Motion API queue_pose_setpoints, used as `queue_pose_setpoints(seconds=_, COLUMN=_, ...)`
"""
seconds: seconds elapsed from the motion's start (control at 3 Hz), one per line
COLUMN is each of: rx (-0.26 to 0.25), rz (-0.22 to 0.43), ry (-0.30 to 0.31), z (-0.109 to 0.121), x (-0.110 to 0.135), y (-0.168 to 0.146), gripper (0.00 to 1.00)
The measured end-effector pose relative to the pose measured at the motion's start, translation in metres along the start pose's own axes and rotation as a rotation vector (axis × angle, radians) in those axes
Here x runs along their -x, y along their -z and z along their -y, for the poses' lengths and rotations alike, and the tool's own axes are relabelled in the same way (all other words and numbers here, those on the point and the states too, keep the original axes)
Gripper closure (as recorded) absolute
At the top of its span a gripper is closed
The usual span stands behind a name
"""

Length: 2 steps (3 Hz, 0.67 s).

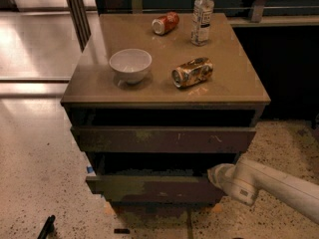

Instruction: Open middle drawer

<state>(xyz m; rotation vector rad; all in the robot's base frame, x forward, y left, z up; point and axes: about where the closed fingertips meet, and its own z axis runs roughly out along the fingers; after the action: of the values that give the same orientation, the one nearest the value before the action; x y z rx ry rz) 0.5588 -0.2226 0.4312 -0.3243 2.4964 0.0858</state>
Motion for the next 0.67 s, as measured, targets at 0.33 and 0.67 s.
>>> queue_pose_setpoints(seconds=0.33, rx=0.049, rz=-0.031, ry=0.059, z=-0.0203, x=-0.0103, y=-0.0002, gripper=1.0)
queue_pose_setpoints(seconds=0.67, rx=0.049, rz=-0.031, ry=0.059, z=-0.0202, x=-0.0072, y=0.004, gripper=1.0)
